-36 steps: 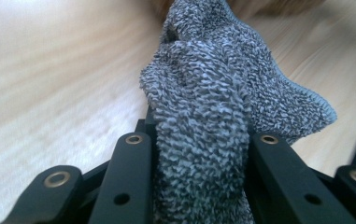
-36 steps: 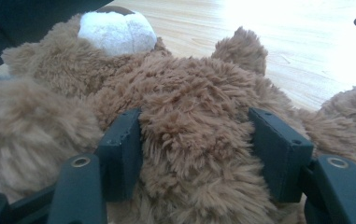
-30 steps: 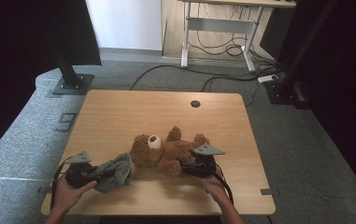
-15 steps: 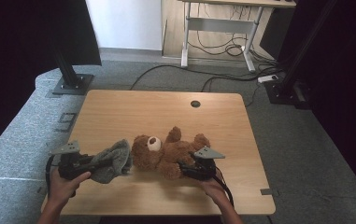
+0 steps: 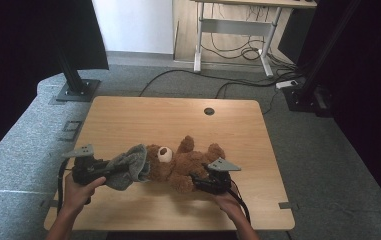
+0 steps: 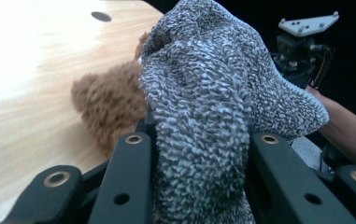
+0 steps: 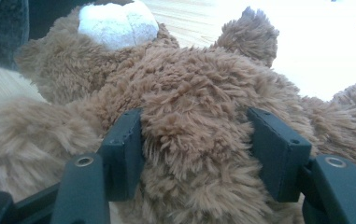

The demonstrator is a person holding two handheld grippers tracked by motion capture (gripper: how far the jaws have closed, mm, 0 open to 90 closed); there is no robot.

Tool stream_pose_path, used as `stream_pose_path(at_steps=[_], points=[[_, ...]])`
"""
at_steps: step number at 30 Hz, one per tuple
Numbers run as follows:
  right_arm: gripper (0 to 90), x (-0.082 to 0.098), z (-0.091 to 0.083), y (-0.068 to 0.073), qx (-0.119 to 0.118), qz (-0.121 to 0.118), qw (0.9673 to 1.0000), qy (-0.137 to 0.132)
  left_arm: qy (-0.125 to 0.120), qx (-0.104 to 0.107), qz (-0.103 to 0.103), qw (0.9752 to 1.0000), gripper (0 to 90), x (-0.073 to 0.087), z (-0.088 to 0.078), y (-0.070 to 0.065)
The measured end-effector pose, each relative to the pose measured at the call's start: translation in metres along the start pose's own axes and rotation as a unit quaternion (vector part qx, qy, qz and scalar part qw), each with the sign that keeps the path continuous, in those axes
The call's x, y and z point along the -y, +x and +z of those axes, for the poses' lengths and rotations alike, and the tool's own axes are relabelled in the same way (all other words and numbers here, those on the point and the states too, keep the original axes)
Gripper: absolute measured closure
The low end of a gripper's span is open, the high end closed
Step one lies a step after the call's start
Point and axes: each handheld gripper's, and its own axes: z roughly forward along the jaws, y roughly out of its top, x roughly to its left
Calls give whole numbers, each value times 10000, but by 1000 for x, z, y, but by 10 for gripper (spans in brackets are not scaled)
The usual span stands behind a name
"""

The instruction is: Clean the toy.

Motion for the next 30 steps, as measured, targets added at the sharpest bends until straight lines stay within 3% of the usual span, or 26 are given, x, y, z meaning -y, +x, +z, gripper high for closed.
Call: stream_pose_path(at_steps=[4, 9, 15, 18, 22, 30], points=[[391, 0, 0, 0, 0, -18, 10000, -6, 122, -49, 158, 9998, 693, -12, 19, -5], [391, 2, -1, 2, -1, -22, 10000, -38, 213, -27, 211, 9995, 693, -18, 42, -6], [392, 5, -4, 5, -39, -40, 10000, -33, 391, -95, 233, 9989, 690, -17, 62, -3], [387, 3, -9, 4, -124, 89, 9999, -55, 593, -121, 178, 9980, 688, -10, 73, 0], [354, -4, -16, 2, -161, 165, 9997, -10, 754, -136, 128, 9970, 687, -4, 82, 4], [306, -17, -19, 0, 53, 86, 9999, 25, 832, -167, 71, 9964, 685, -1, 86, 7]])
